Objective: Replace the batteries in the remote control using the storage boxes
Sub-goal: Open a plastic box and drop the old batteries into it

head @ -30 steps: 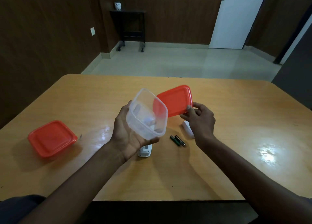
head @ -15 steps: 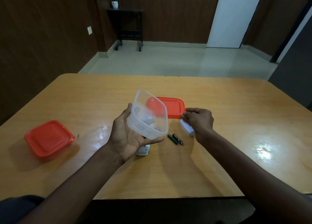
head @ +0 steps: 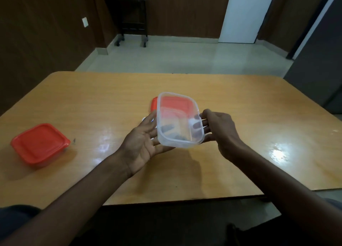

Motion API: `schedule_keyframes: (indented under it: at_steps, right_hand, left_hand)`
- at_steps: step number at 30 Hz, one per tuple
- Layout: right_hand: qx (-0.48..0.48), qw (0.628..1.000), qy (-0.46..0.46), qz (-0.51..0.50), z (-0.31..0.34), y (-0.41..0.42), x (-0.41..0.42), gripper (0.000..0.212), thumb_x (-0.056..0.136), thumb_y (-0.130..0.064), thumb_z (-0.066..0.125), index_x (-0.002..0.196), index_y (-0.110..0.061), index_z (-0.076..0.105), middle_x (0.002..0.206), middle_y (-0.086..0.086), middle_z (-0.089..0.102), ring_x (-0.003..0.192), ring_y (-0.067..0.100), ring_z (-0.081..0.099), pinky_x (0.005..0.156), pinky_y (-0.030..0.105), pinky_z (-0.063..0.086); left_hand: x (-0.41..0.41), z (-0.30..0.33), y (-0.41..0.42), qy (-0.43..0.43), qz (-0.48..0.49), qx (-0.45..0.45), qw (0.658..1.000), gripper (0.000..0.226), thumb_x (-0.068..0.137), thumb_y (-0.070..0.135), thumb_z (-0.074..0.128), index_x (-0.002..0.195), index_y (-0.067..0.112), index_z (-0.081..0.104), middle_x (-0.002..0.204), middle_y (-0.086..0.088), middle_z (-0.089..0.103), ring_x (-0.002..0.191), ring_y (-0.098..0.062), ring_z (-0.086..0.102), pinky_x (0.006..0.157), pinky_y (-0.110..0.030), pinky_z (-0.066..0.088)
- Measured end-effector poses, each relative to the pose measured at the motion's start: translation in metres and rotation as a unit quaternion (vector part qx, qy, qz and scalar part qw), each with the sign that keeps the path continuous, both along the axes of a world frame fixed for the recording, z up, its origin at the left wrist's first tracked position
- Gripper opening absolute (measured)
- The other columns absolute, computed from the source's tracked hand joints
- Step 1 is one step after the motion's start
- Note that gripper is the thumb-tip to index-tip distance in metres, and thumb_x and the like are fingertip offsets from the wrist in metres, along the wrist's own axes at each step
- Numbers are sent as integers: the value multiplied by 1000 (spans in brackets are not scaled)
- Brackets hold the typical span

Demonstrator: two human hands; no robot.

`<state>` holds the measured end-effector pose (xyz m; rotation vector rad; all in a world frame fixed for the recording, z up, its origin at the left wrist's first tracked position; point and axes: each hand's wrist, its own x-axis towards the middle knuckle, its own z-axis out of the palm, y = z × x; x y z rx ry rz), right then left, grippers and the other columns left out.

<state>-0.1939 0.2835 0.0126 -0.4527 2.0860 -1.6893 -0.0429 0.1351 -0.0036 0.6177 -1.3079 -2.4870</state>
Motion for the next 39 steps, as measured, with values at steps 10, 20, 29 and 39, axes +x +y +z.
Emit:
schedule_keyframes:
  at_steps: [10,20,29,39]
  right_hand:
    - [262,927,269,0,-12,73,-7,37,82,-26,59,119,-22,59,68,0,70,70,25,68,71,43,59]
    - [377,811,448,-20,-14,62,-23,35,88,-40,54,106,-13,65,93,4,69,89,31,63,69,34,48]
    - [186,798,556,139,-24,17,-10,29,84,-36,68,102,-15,75,99,0,75,106,28,55,77,43,50]
    - [298,759,516,263,-18,-27,-10,27,88,-31,61,110,-24,75,105,-4,74,122,27,47,110,54,35]
  left_hand:
    - [-1,-24,49,-105,-63,-184,975,34,97,2,59,124,21,70,100,-2,75,66,-19,63,46,-30,53]
    - [-9,-28,49,-138,-42,-269,952,33,94,6,67,123,20,69,114,-6,73,63,-19,67,52,-38,60]
    - [-21,-31,37,-158,-8,-640,752,44,92,20,68,135,23,61,131,0,65,107,-20,65,99,-30,47]
    - [-19,-27,33,-198,-74,-738,641,31,97,12,56,125,15,69,114,-3,62,94,-21,63,77,-27,49]
